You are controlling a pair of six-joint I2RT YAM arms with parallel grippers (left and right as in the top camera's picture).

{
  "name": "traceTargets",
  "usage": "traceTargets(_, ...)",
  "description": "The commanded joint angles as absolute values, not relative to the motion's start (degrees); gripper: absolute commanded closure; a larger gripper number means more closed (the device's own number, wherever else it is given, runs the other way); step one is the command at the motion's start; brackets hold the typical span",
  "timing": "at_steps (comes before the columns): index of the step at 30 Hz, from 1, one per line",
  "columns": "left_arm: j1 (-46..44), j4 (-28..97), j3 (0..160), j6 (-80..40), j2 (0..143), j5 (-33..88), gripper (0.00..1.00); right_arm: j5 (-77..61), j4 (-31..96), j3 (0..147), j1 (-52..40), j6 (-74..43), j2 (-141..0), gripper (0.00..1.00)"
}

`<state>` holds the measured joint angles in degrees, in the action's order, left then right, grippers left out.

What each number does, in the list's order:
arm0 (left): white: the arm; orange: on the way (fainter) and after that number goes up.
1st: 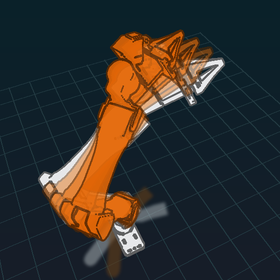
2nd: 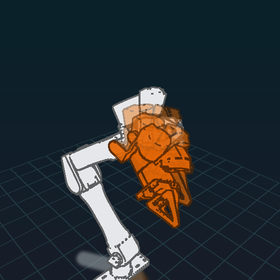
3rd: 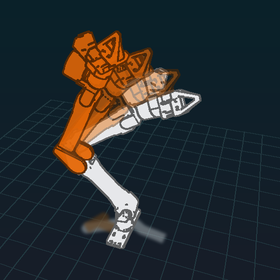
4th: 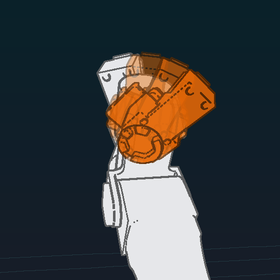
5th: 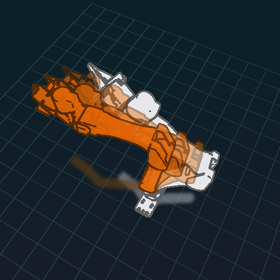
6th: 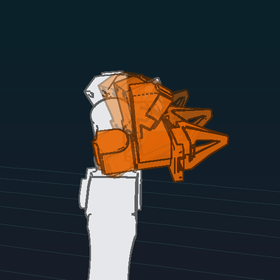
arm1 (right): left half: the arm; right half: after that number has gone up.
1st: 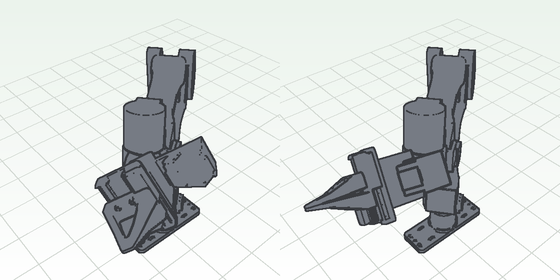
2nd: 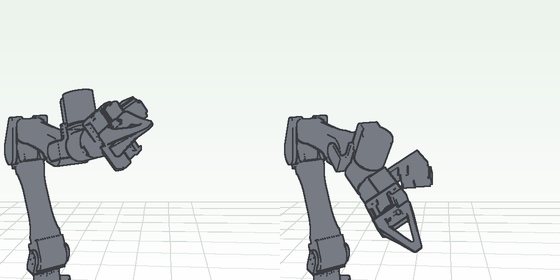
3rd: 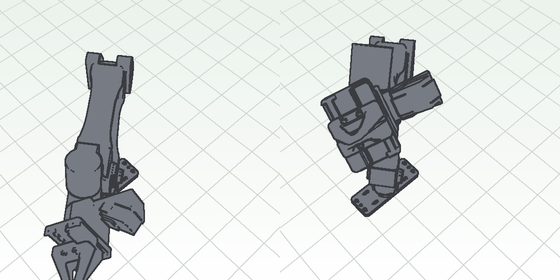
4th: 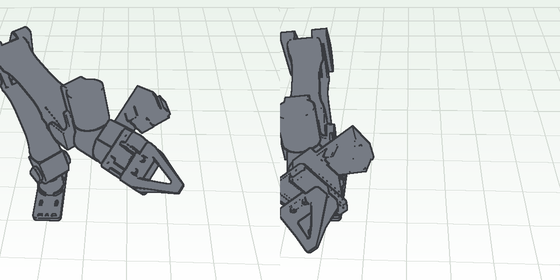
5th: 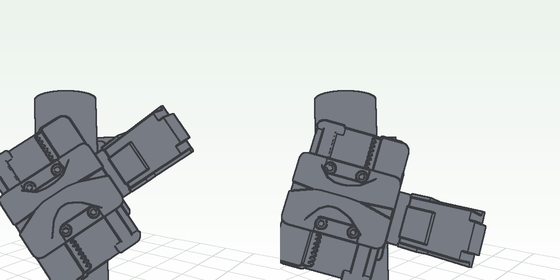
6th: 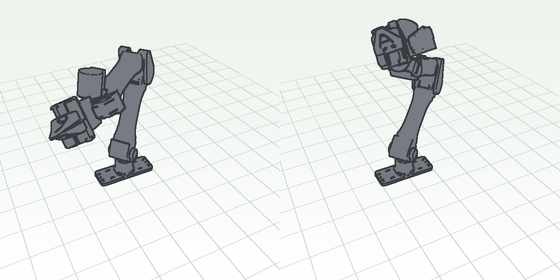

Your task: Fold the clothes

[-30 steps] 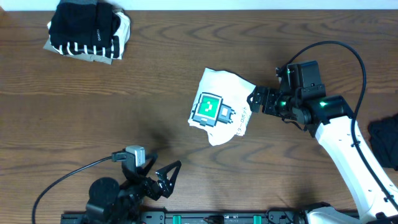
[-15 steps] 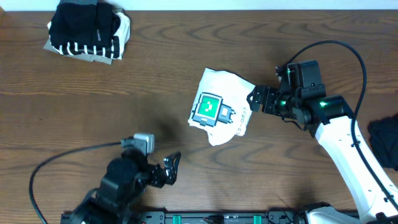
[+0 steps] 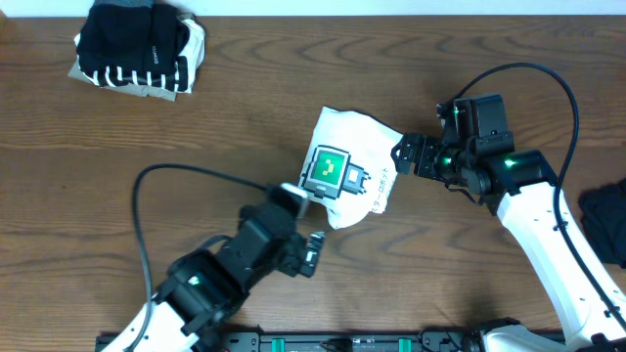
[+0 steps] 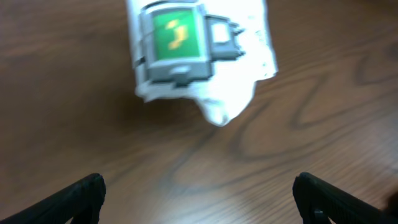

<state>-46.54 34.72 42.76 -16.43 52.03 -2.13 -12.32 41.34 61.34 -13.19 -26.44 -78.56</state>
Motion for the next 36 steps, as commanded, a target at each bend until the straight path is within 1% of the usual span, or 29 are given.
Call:
traceTargets(1,-49.15,32.18,44.75,-15.53,53.87,-2.74,0.02,-11.09,41.30,61.80,-12.64,-25.17,-78.02,0.01)
traceTargets(7,-49.84,24.97,44.75,-16.14,57.82,3.73,0.02,-10.68,41.34,61.80,-12.64,-24.86,-78.02,0.01)
traceTargets(10,-49.84,24.34,44.75,-19.97,61.80,2.15,0.02,-10.44,41.36,61.80,-12.64,-24.56,-78.02,0.01)
traceTargets(15,-49.84,24.60,44.75,-29.63,71.24,0.82,0.02,-10.26,41.34,61.80,-11.77,-24.56,-78.02,0.02)
traceTargets(21,-49.84,20.21,44.75,-34.48,81.06,0.82,0.02,-10.59,41.65,61.80,-8.95,-24.58,-78.02,0.01)
traceTargets(24,-49.84,15.70,44.77,-34.68,84.62,0.80,0.00,-10.55,42.09,61.80,-8.40,-24.56,-78.02,0.01)
traceTargets(27,-49.80,12.80,44.77,-35.90,87.48,-0.01,0.04,-10.52,42.41,61.80,-8.21,-24.56,-78.02,0.01)
traceTargets(31,-49.80,12.95,44.77,-35.59,89.89,-3.57,0.04,-10.55,42.41,61.80,-8.21,-24.56,-78.02,0.01)
traceTargets(36,-49.80,11.79,45.01,-30.41,90.39,-3.75,0.04,-10.55,42.41,61.80,-8.21,-24.56,-78.02,0.01)
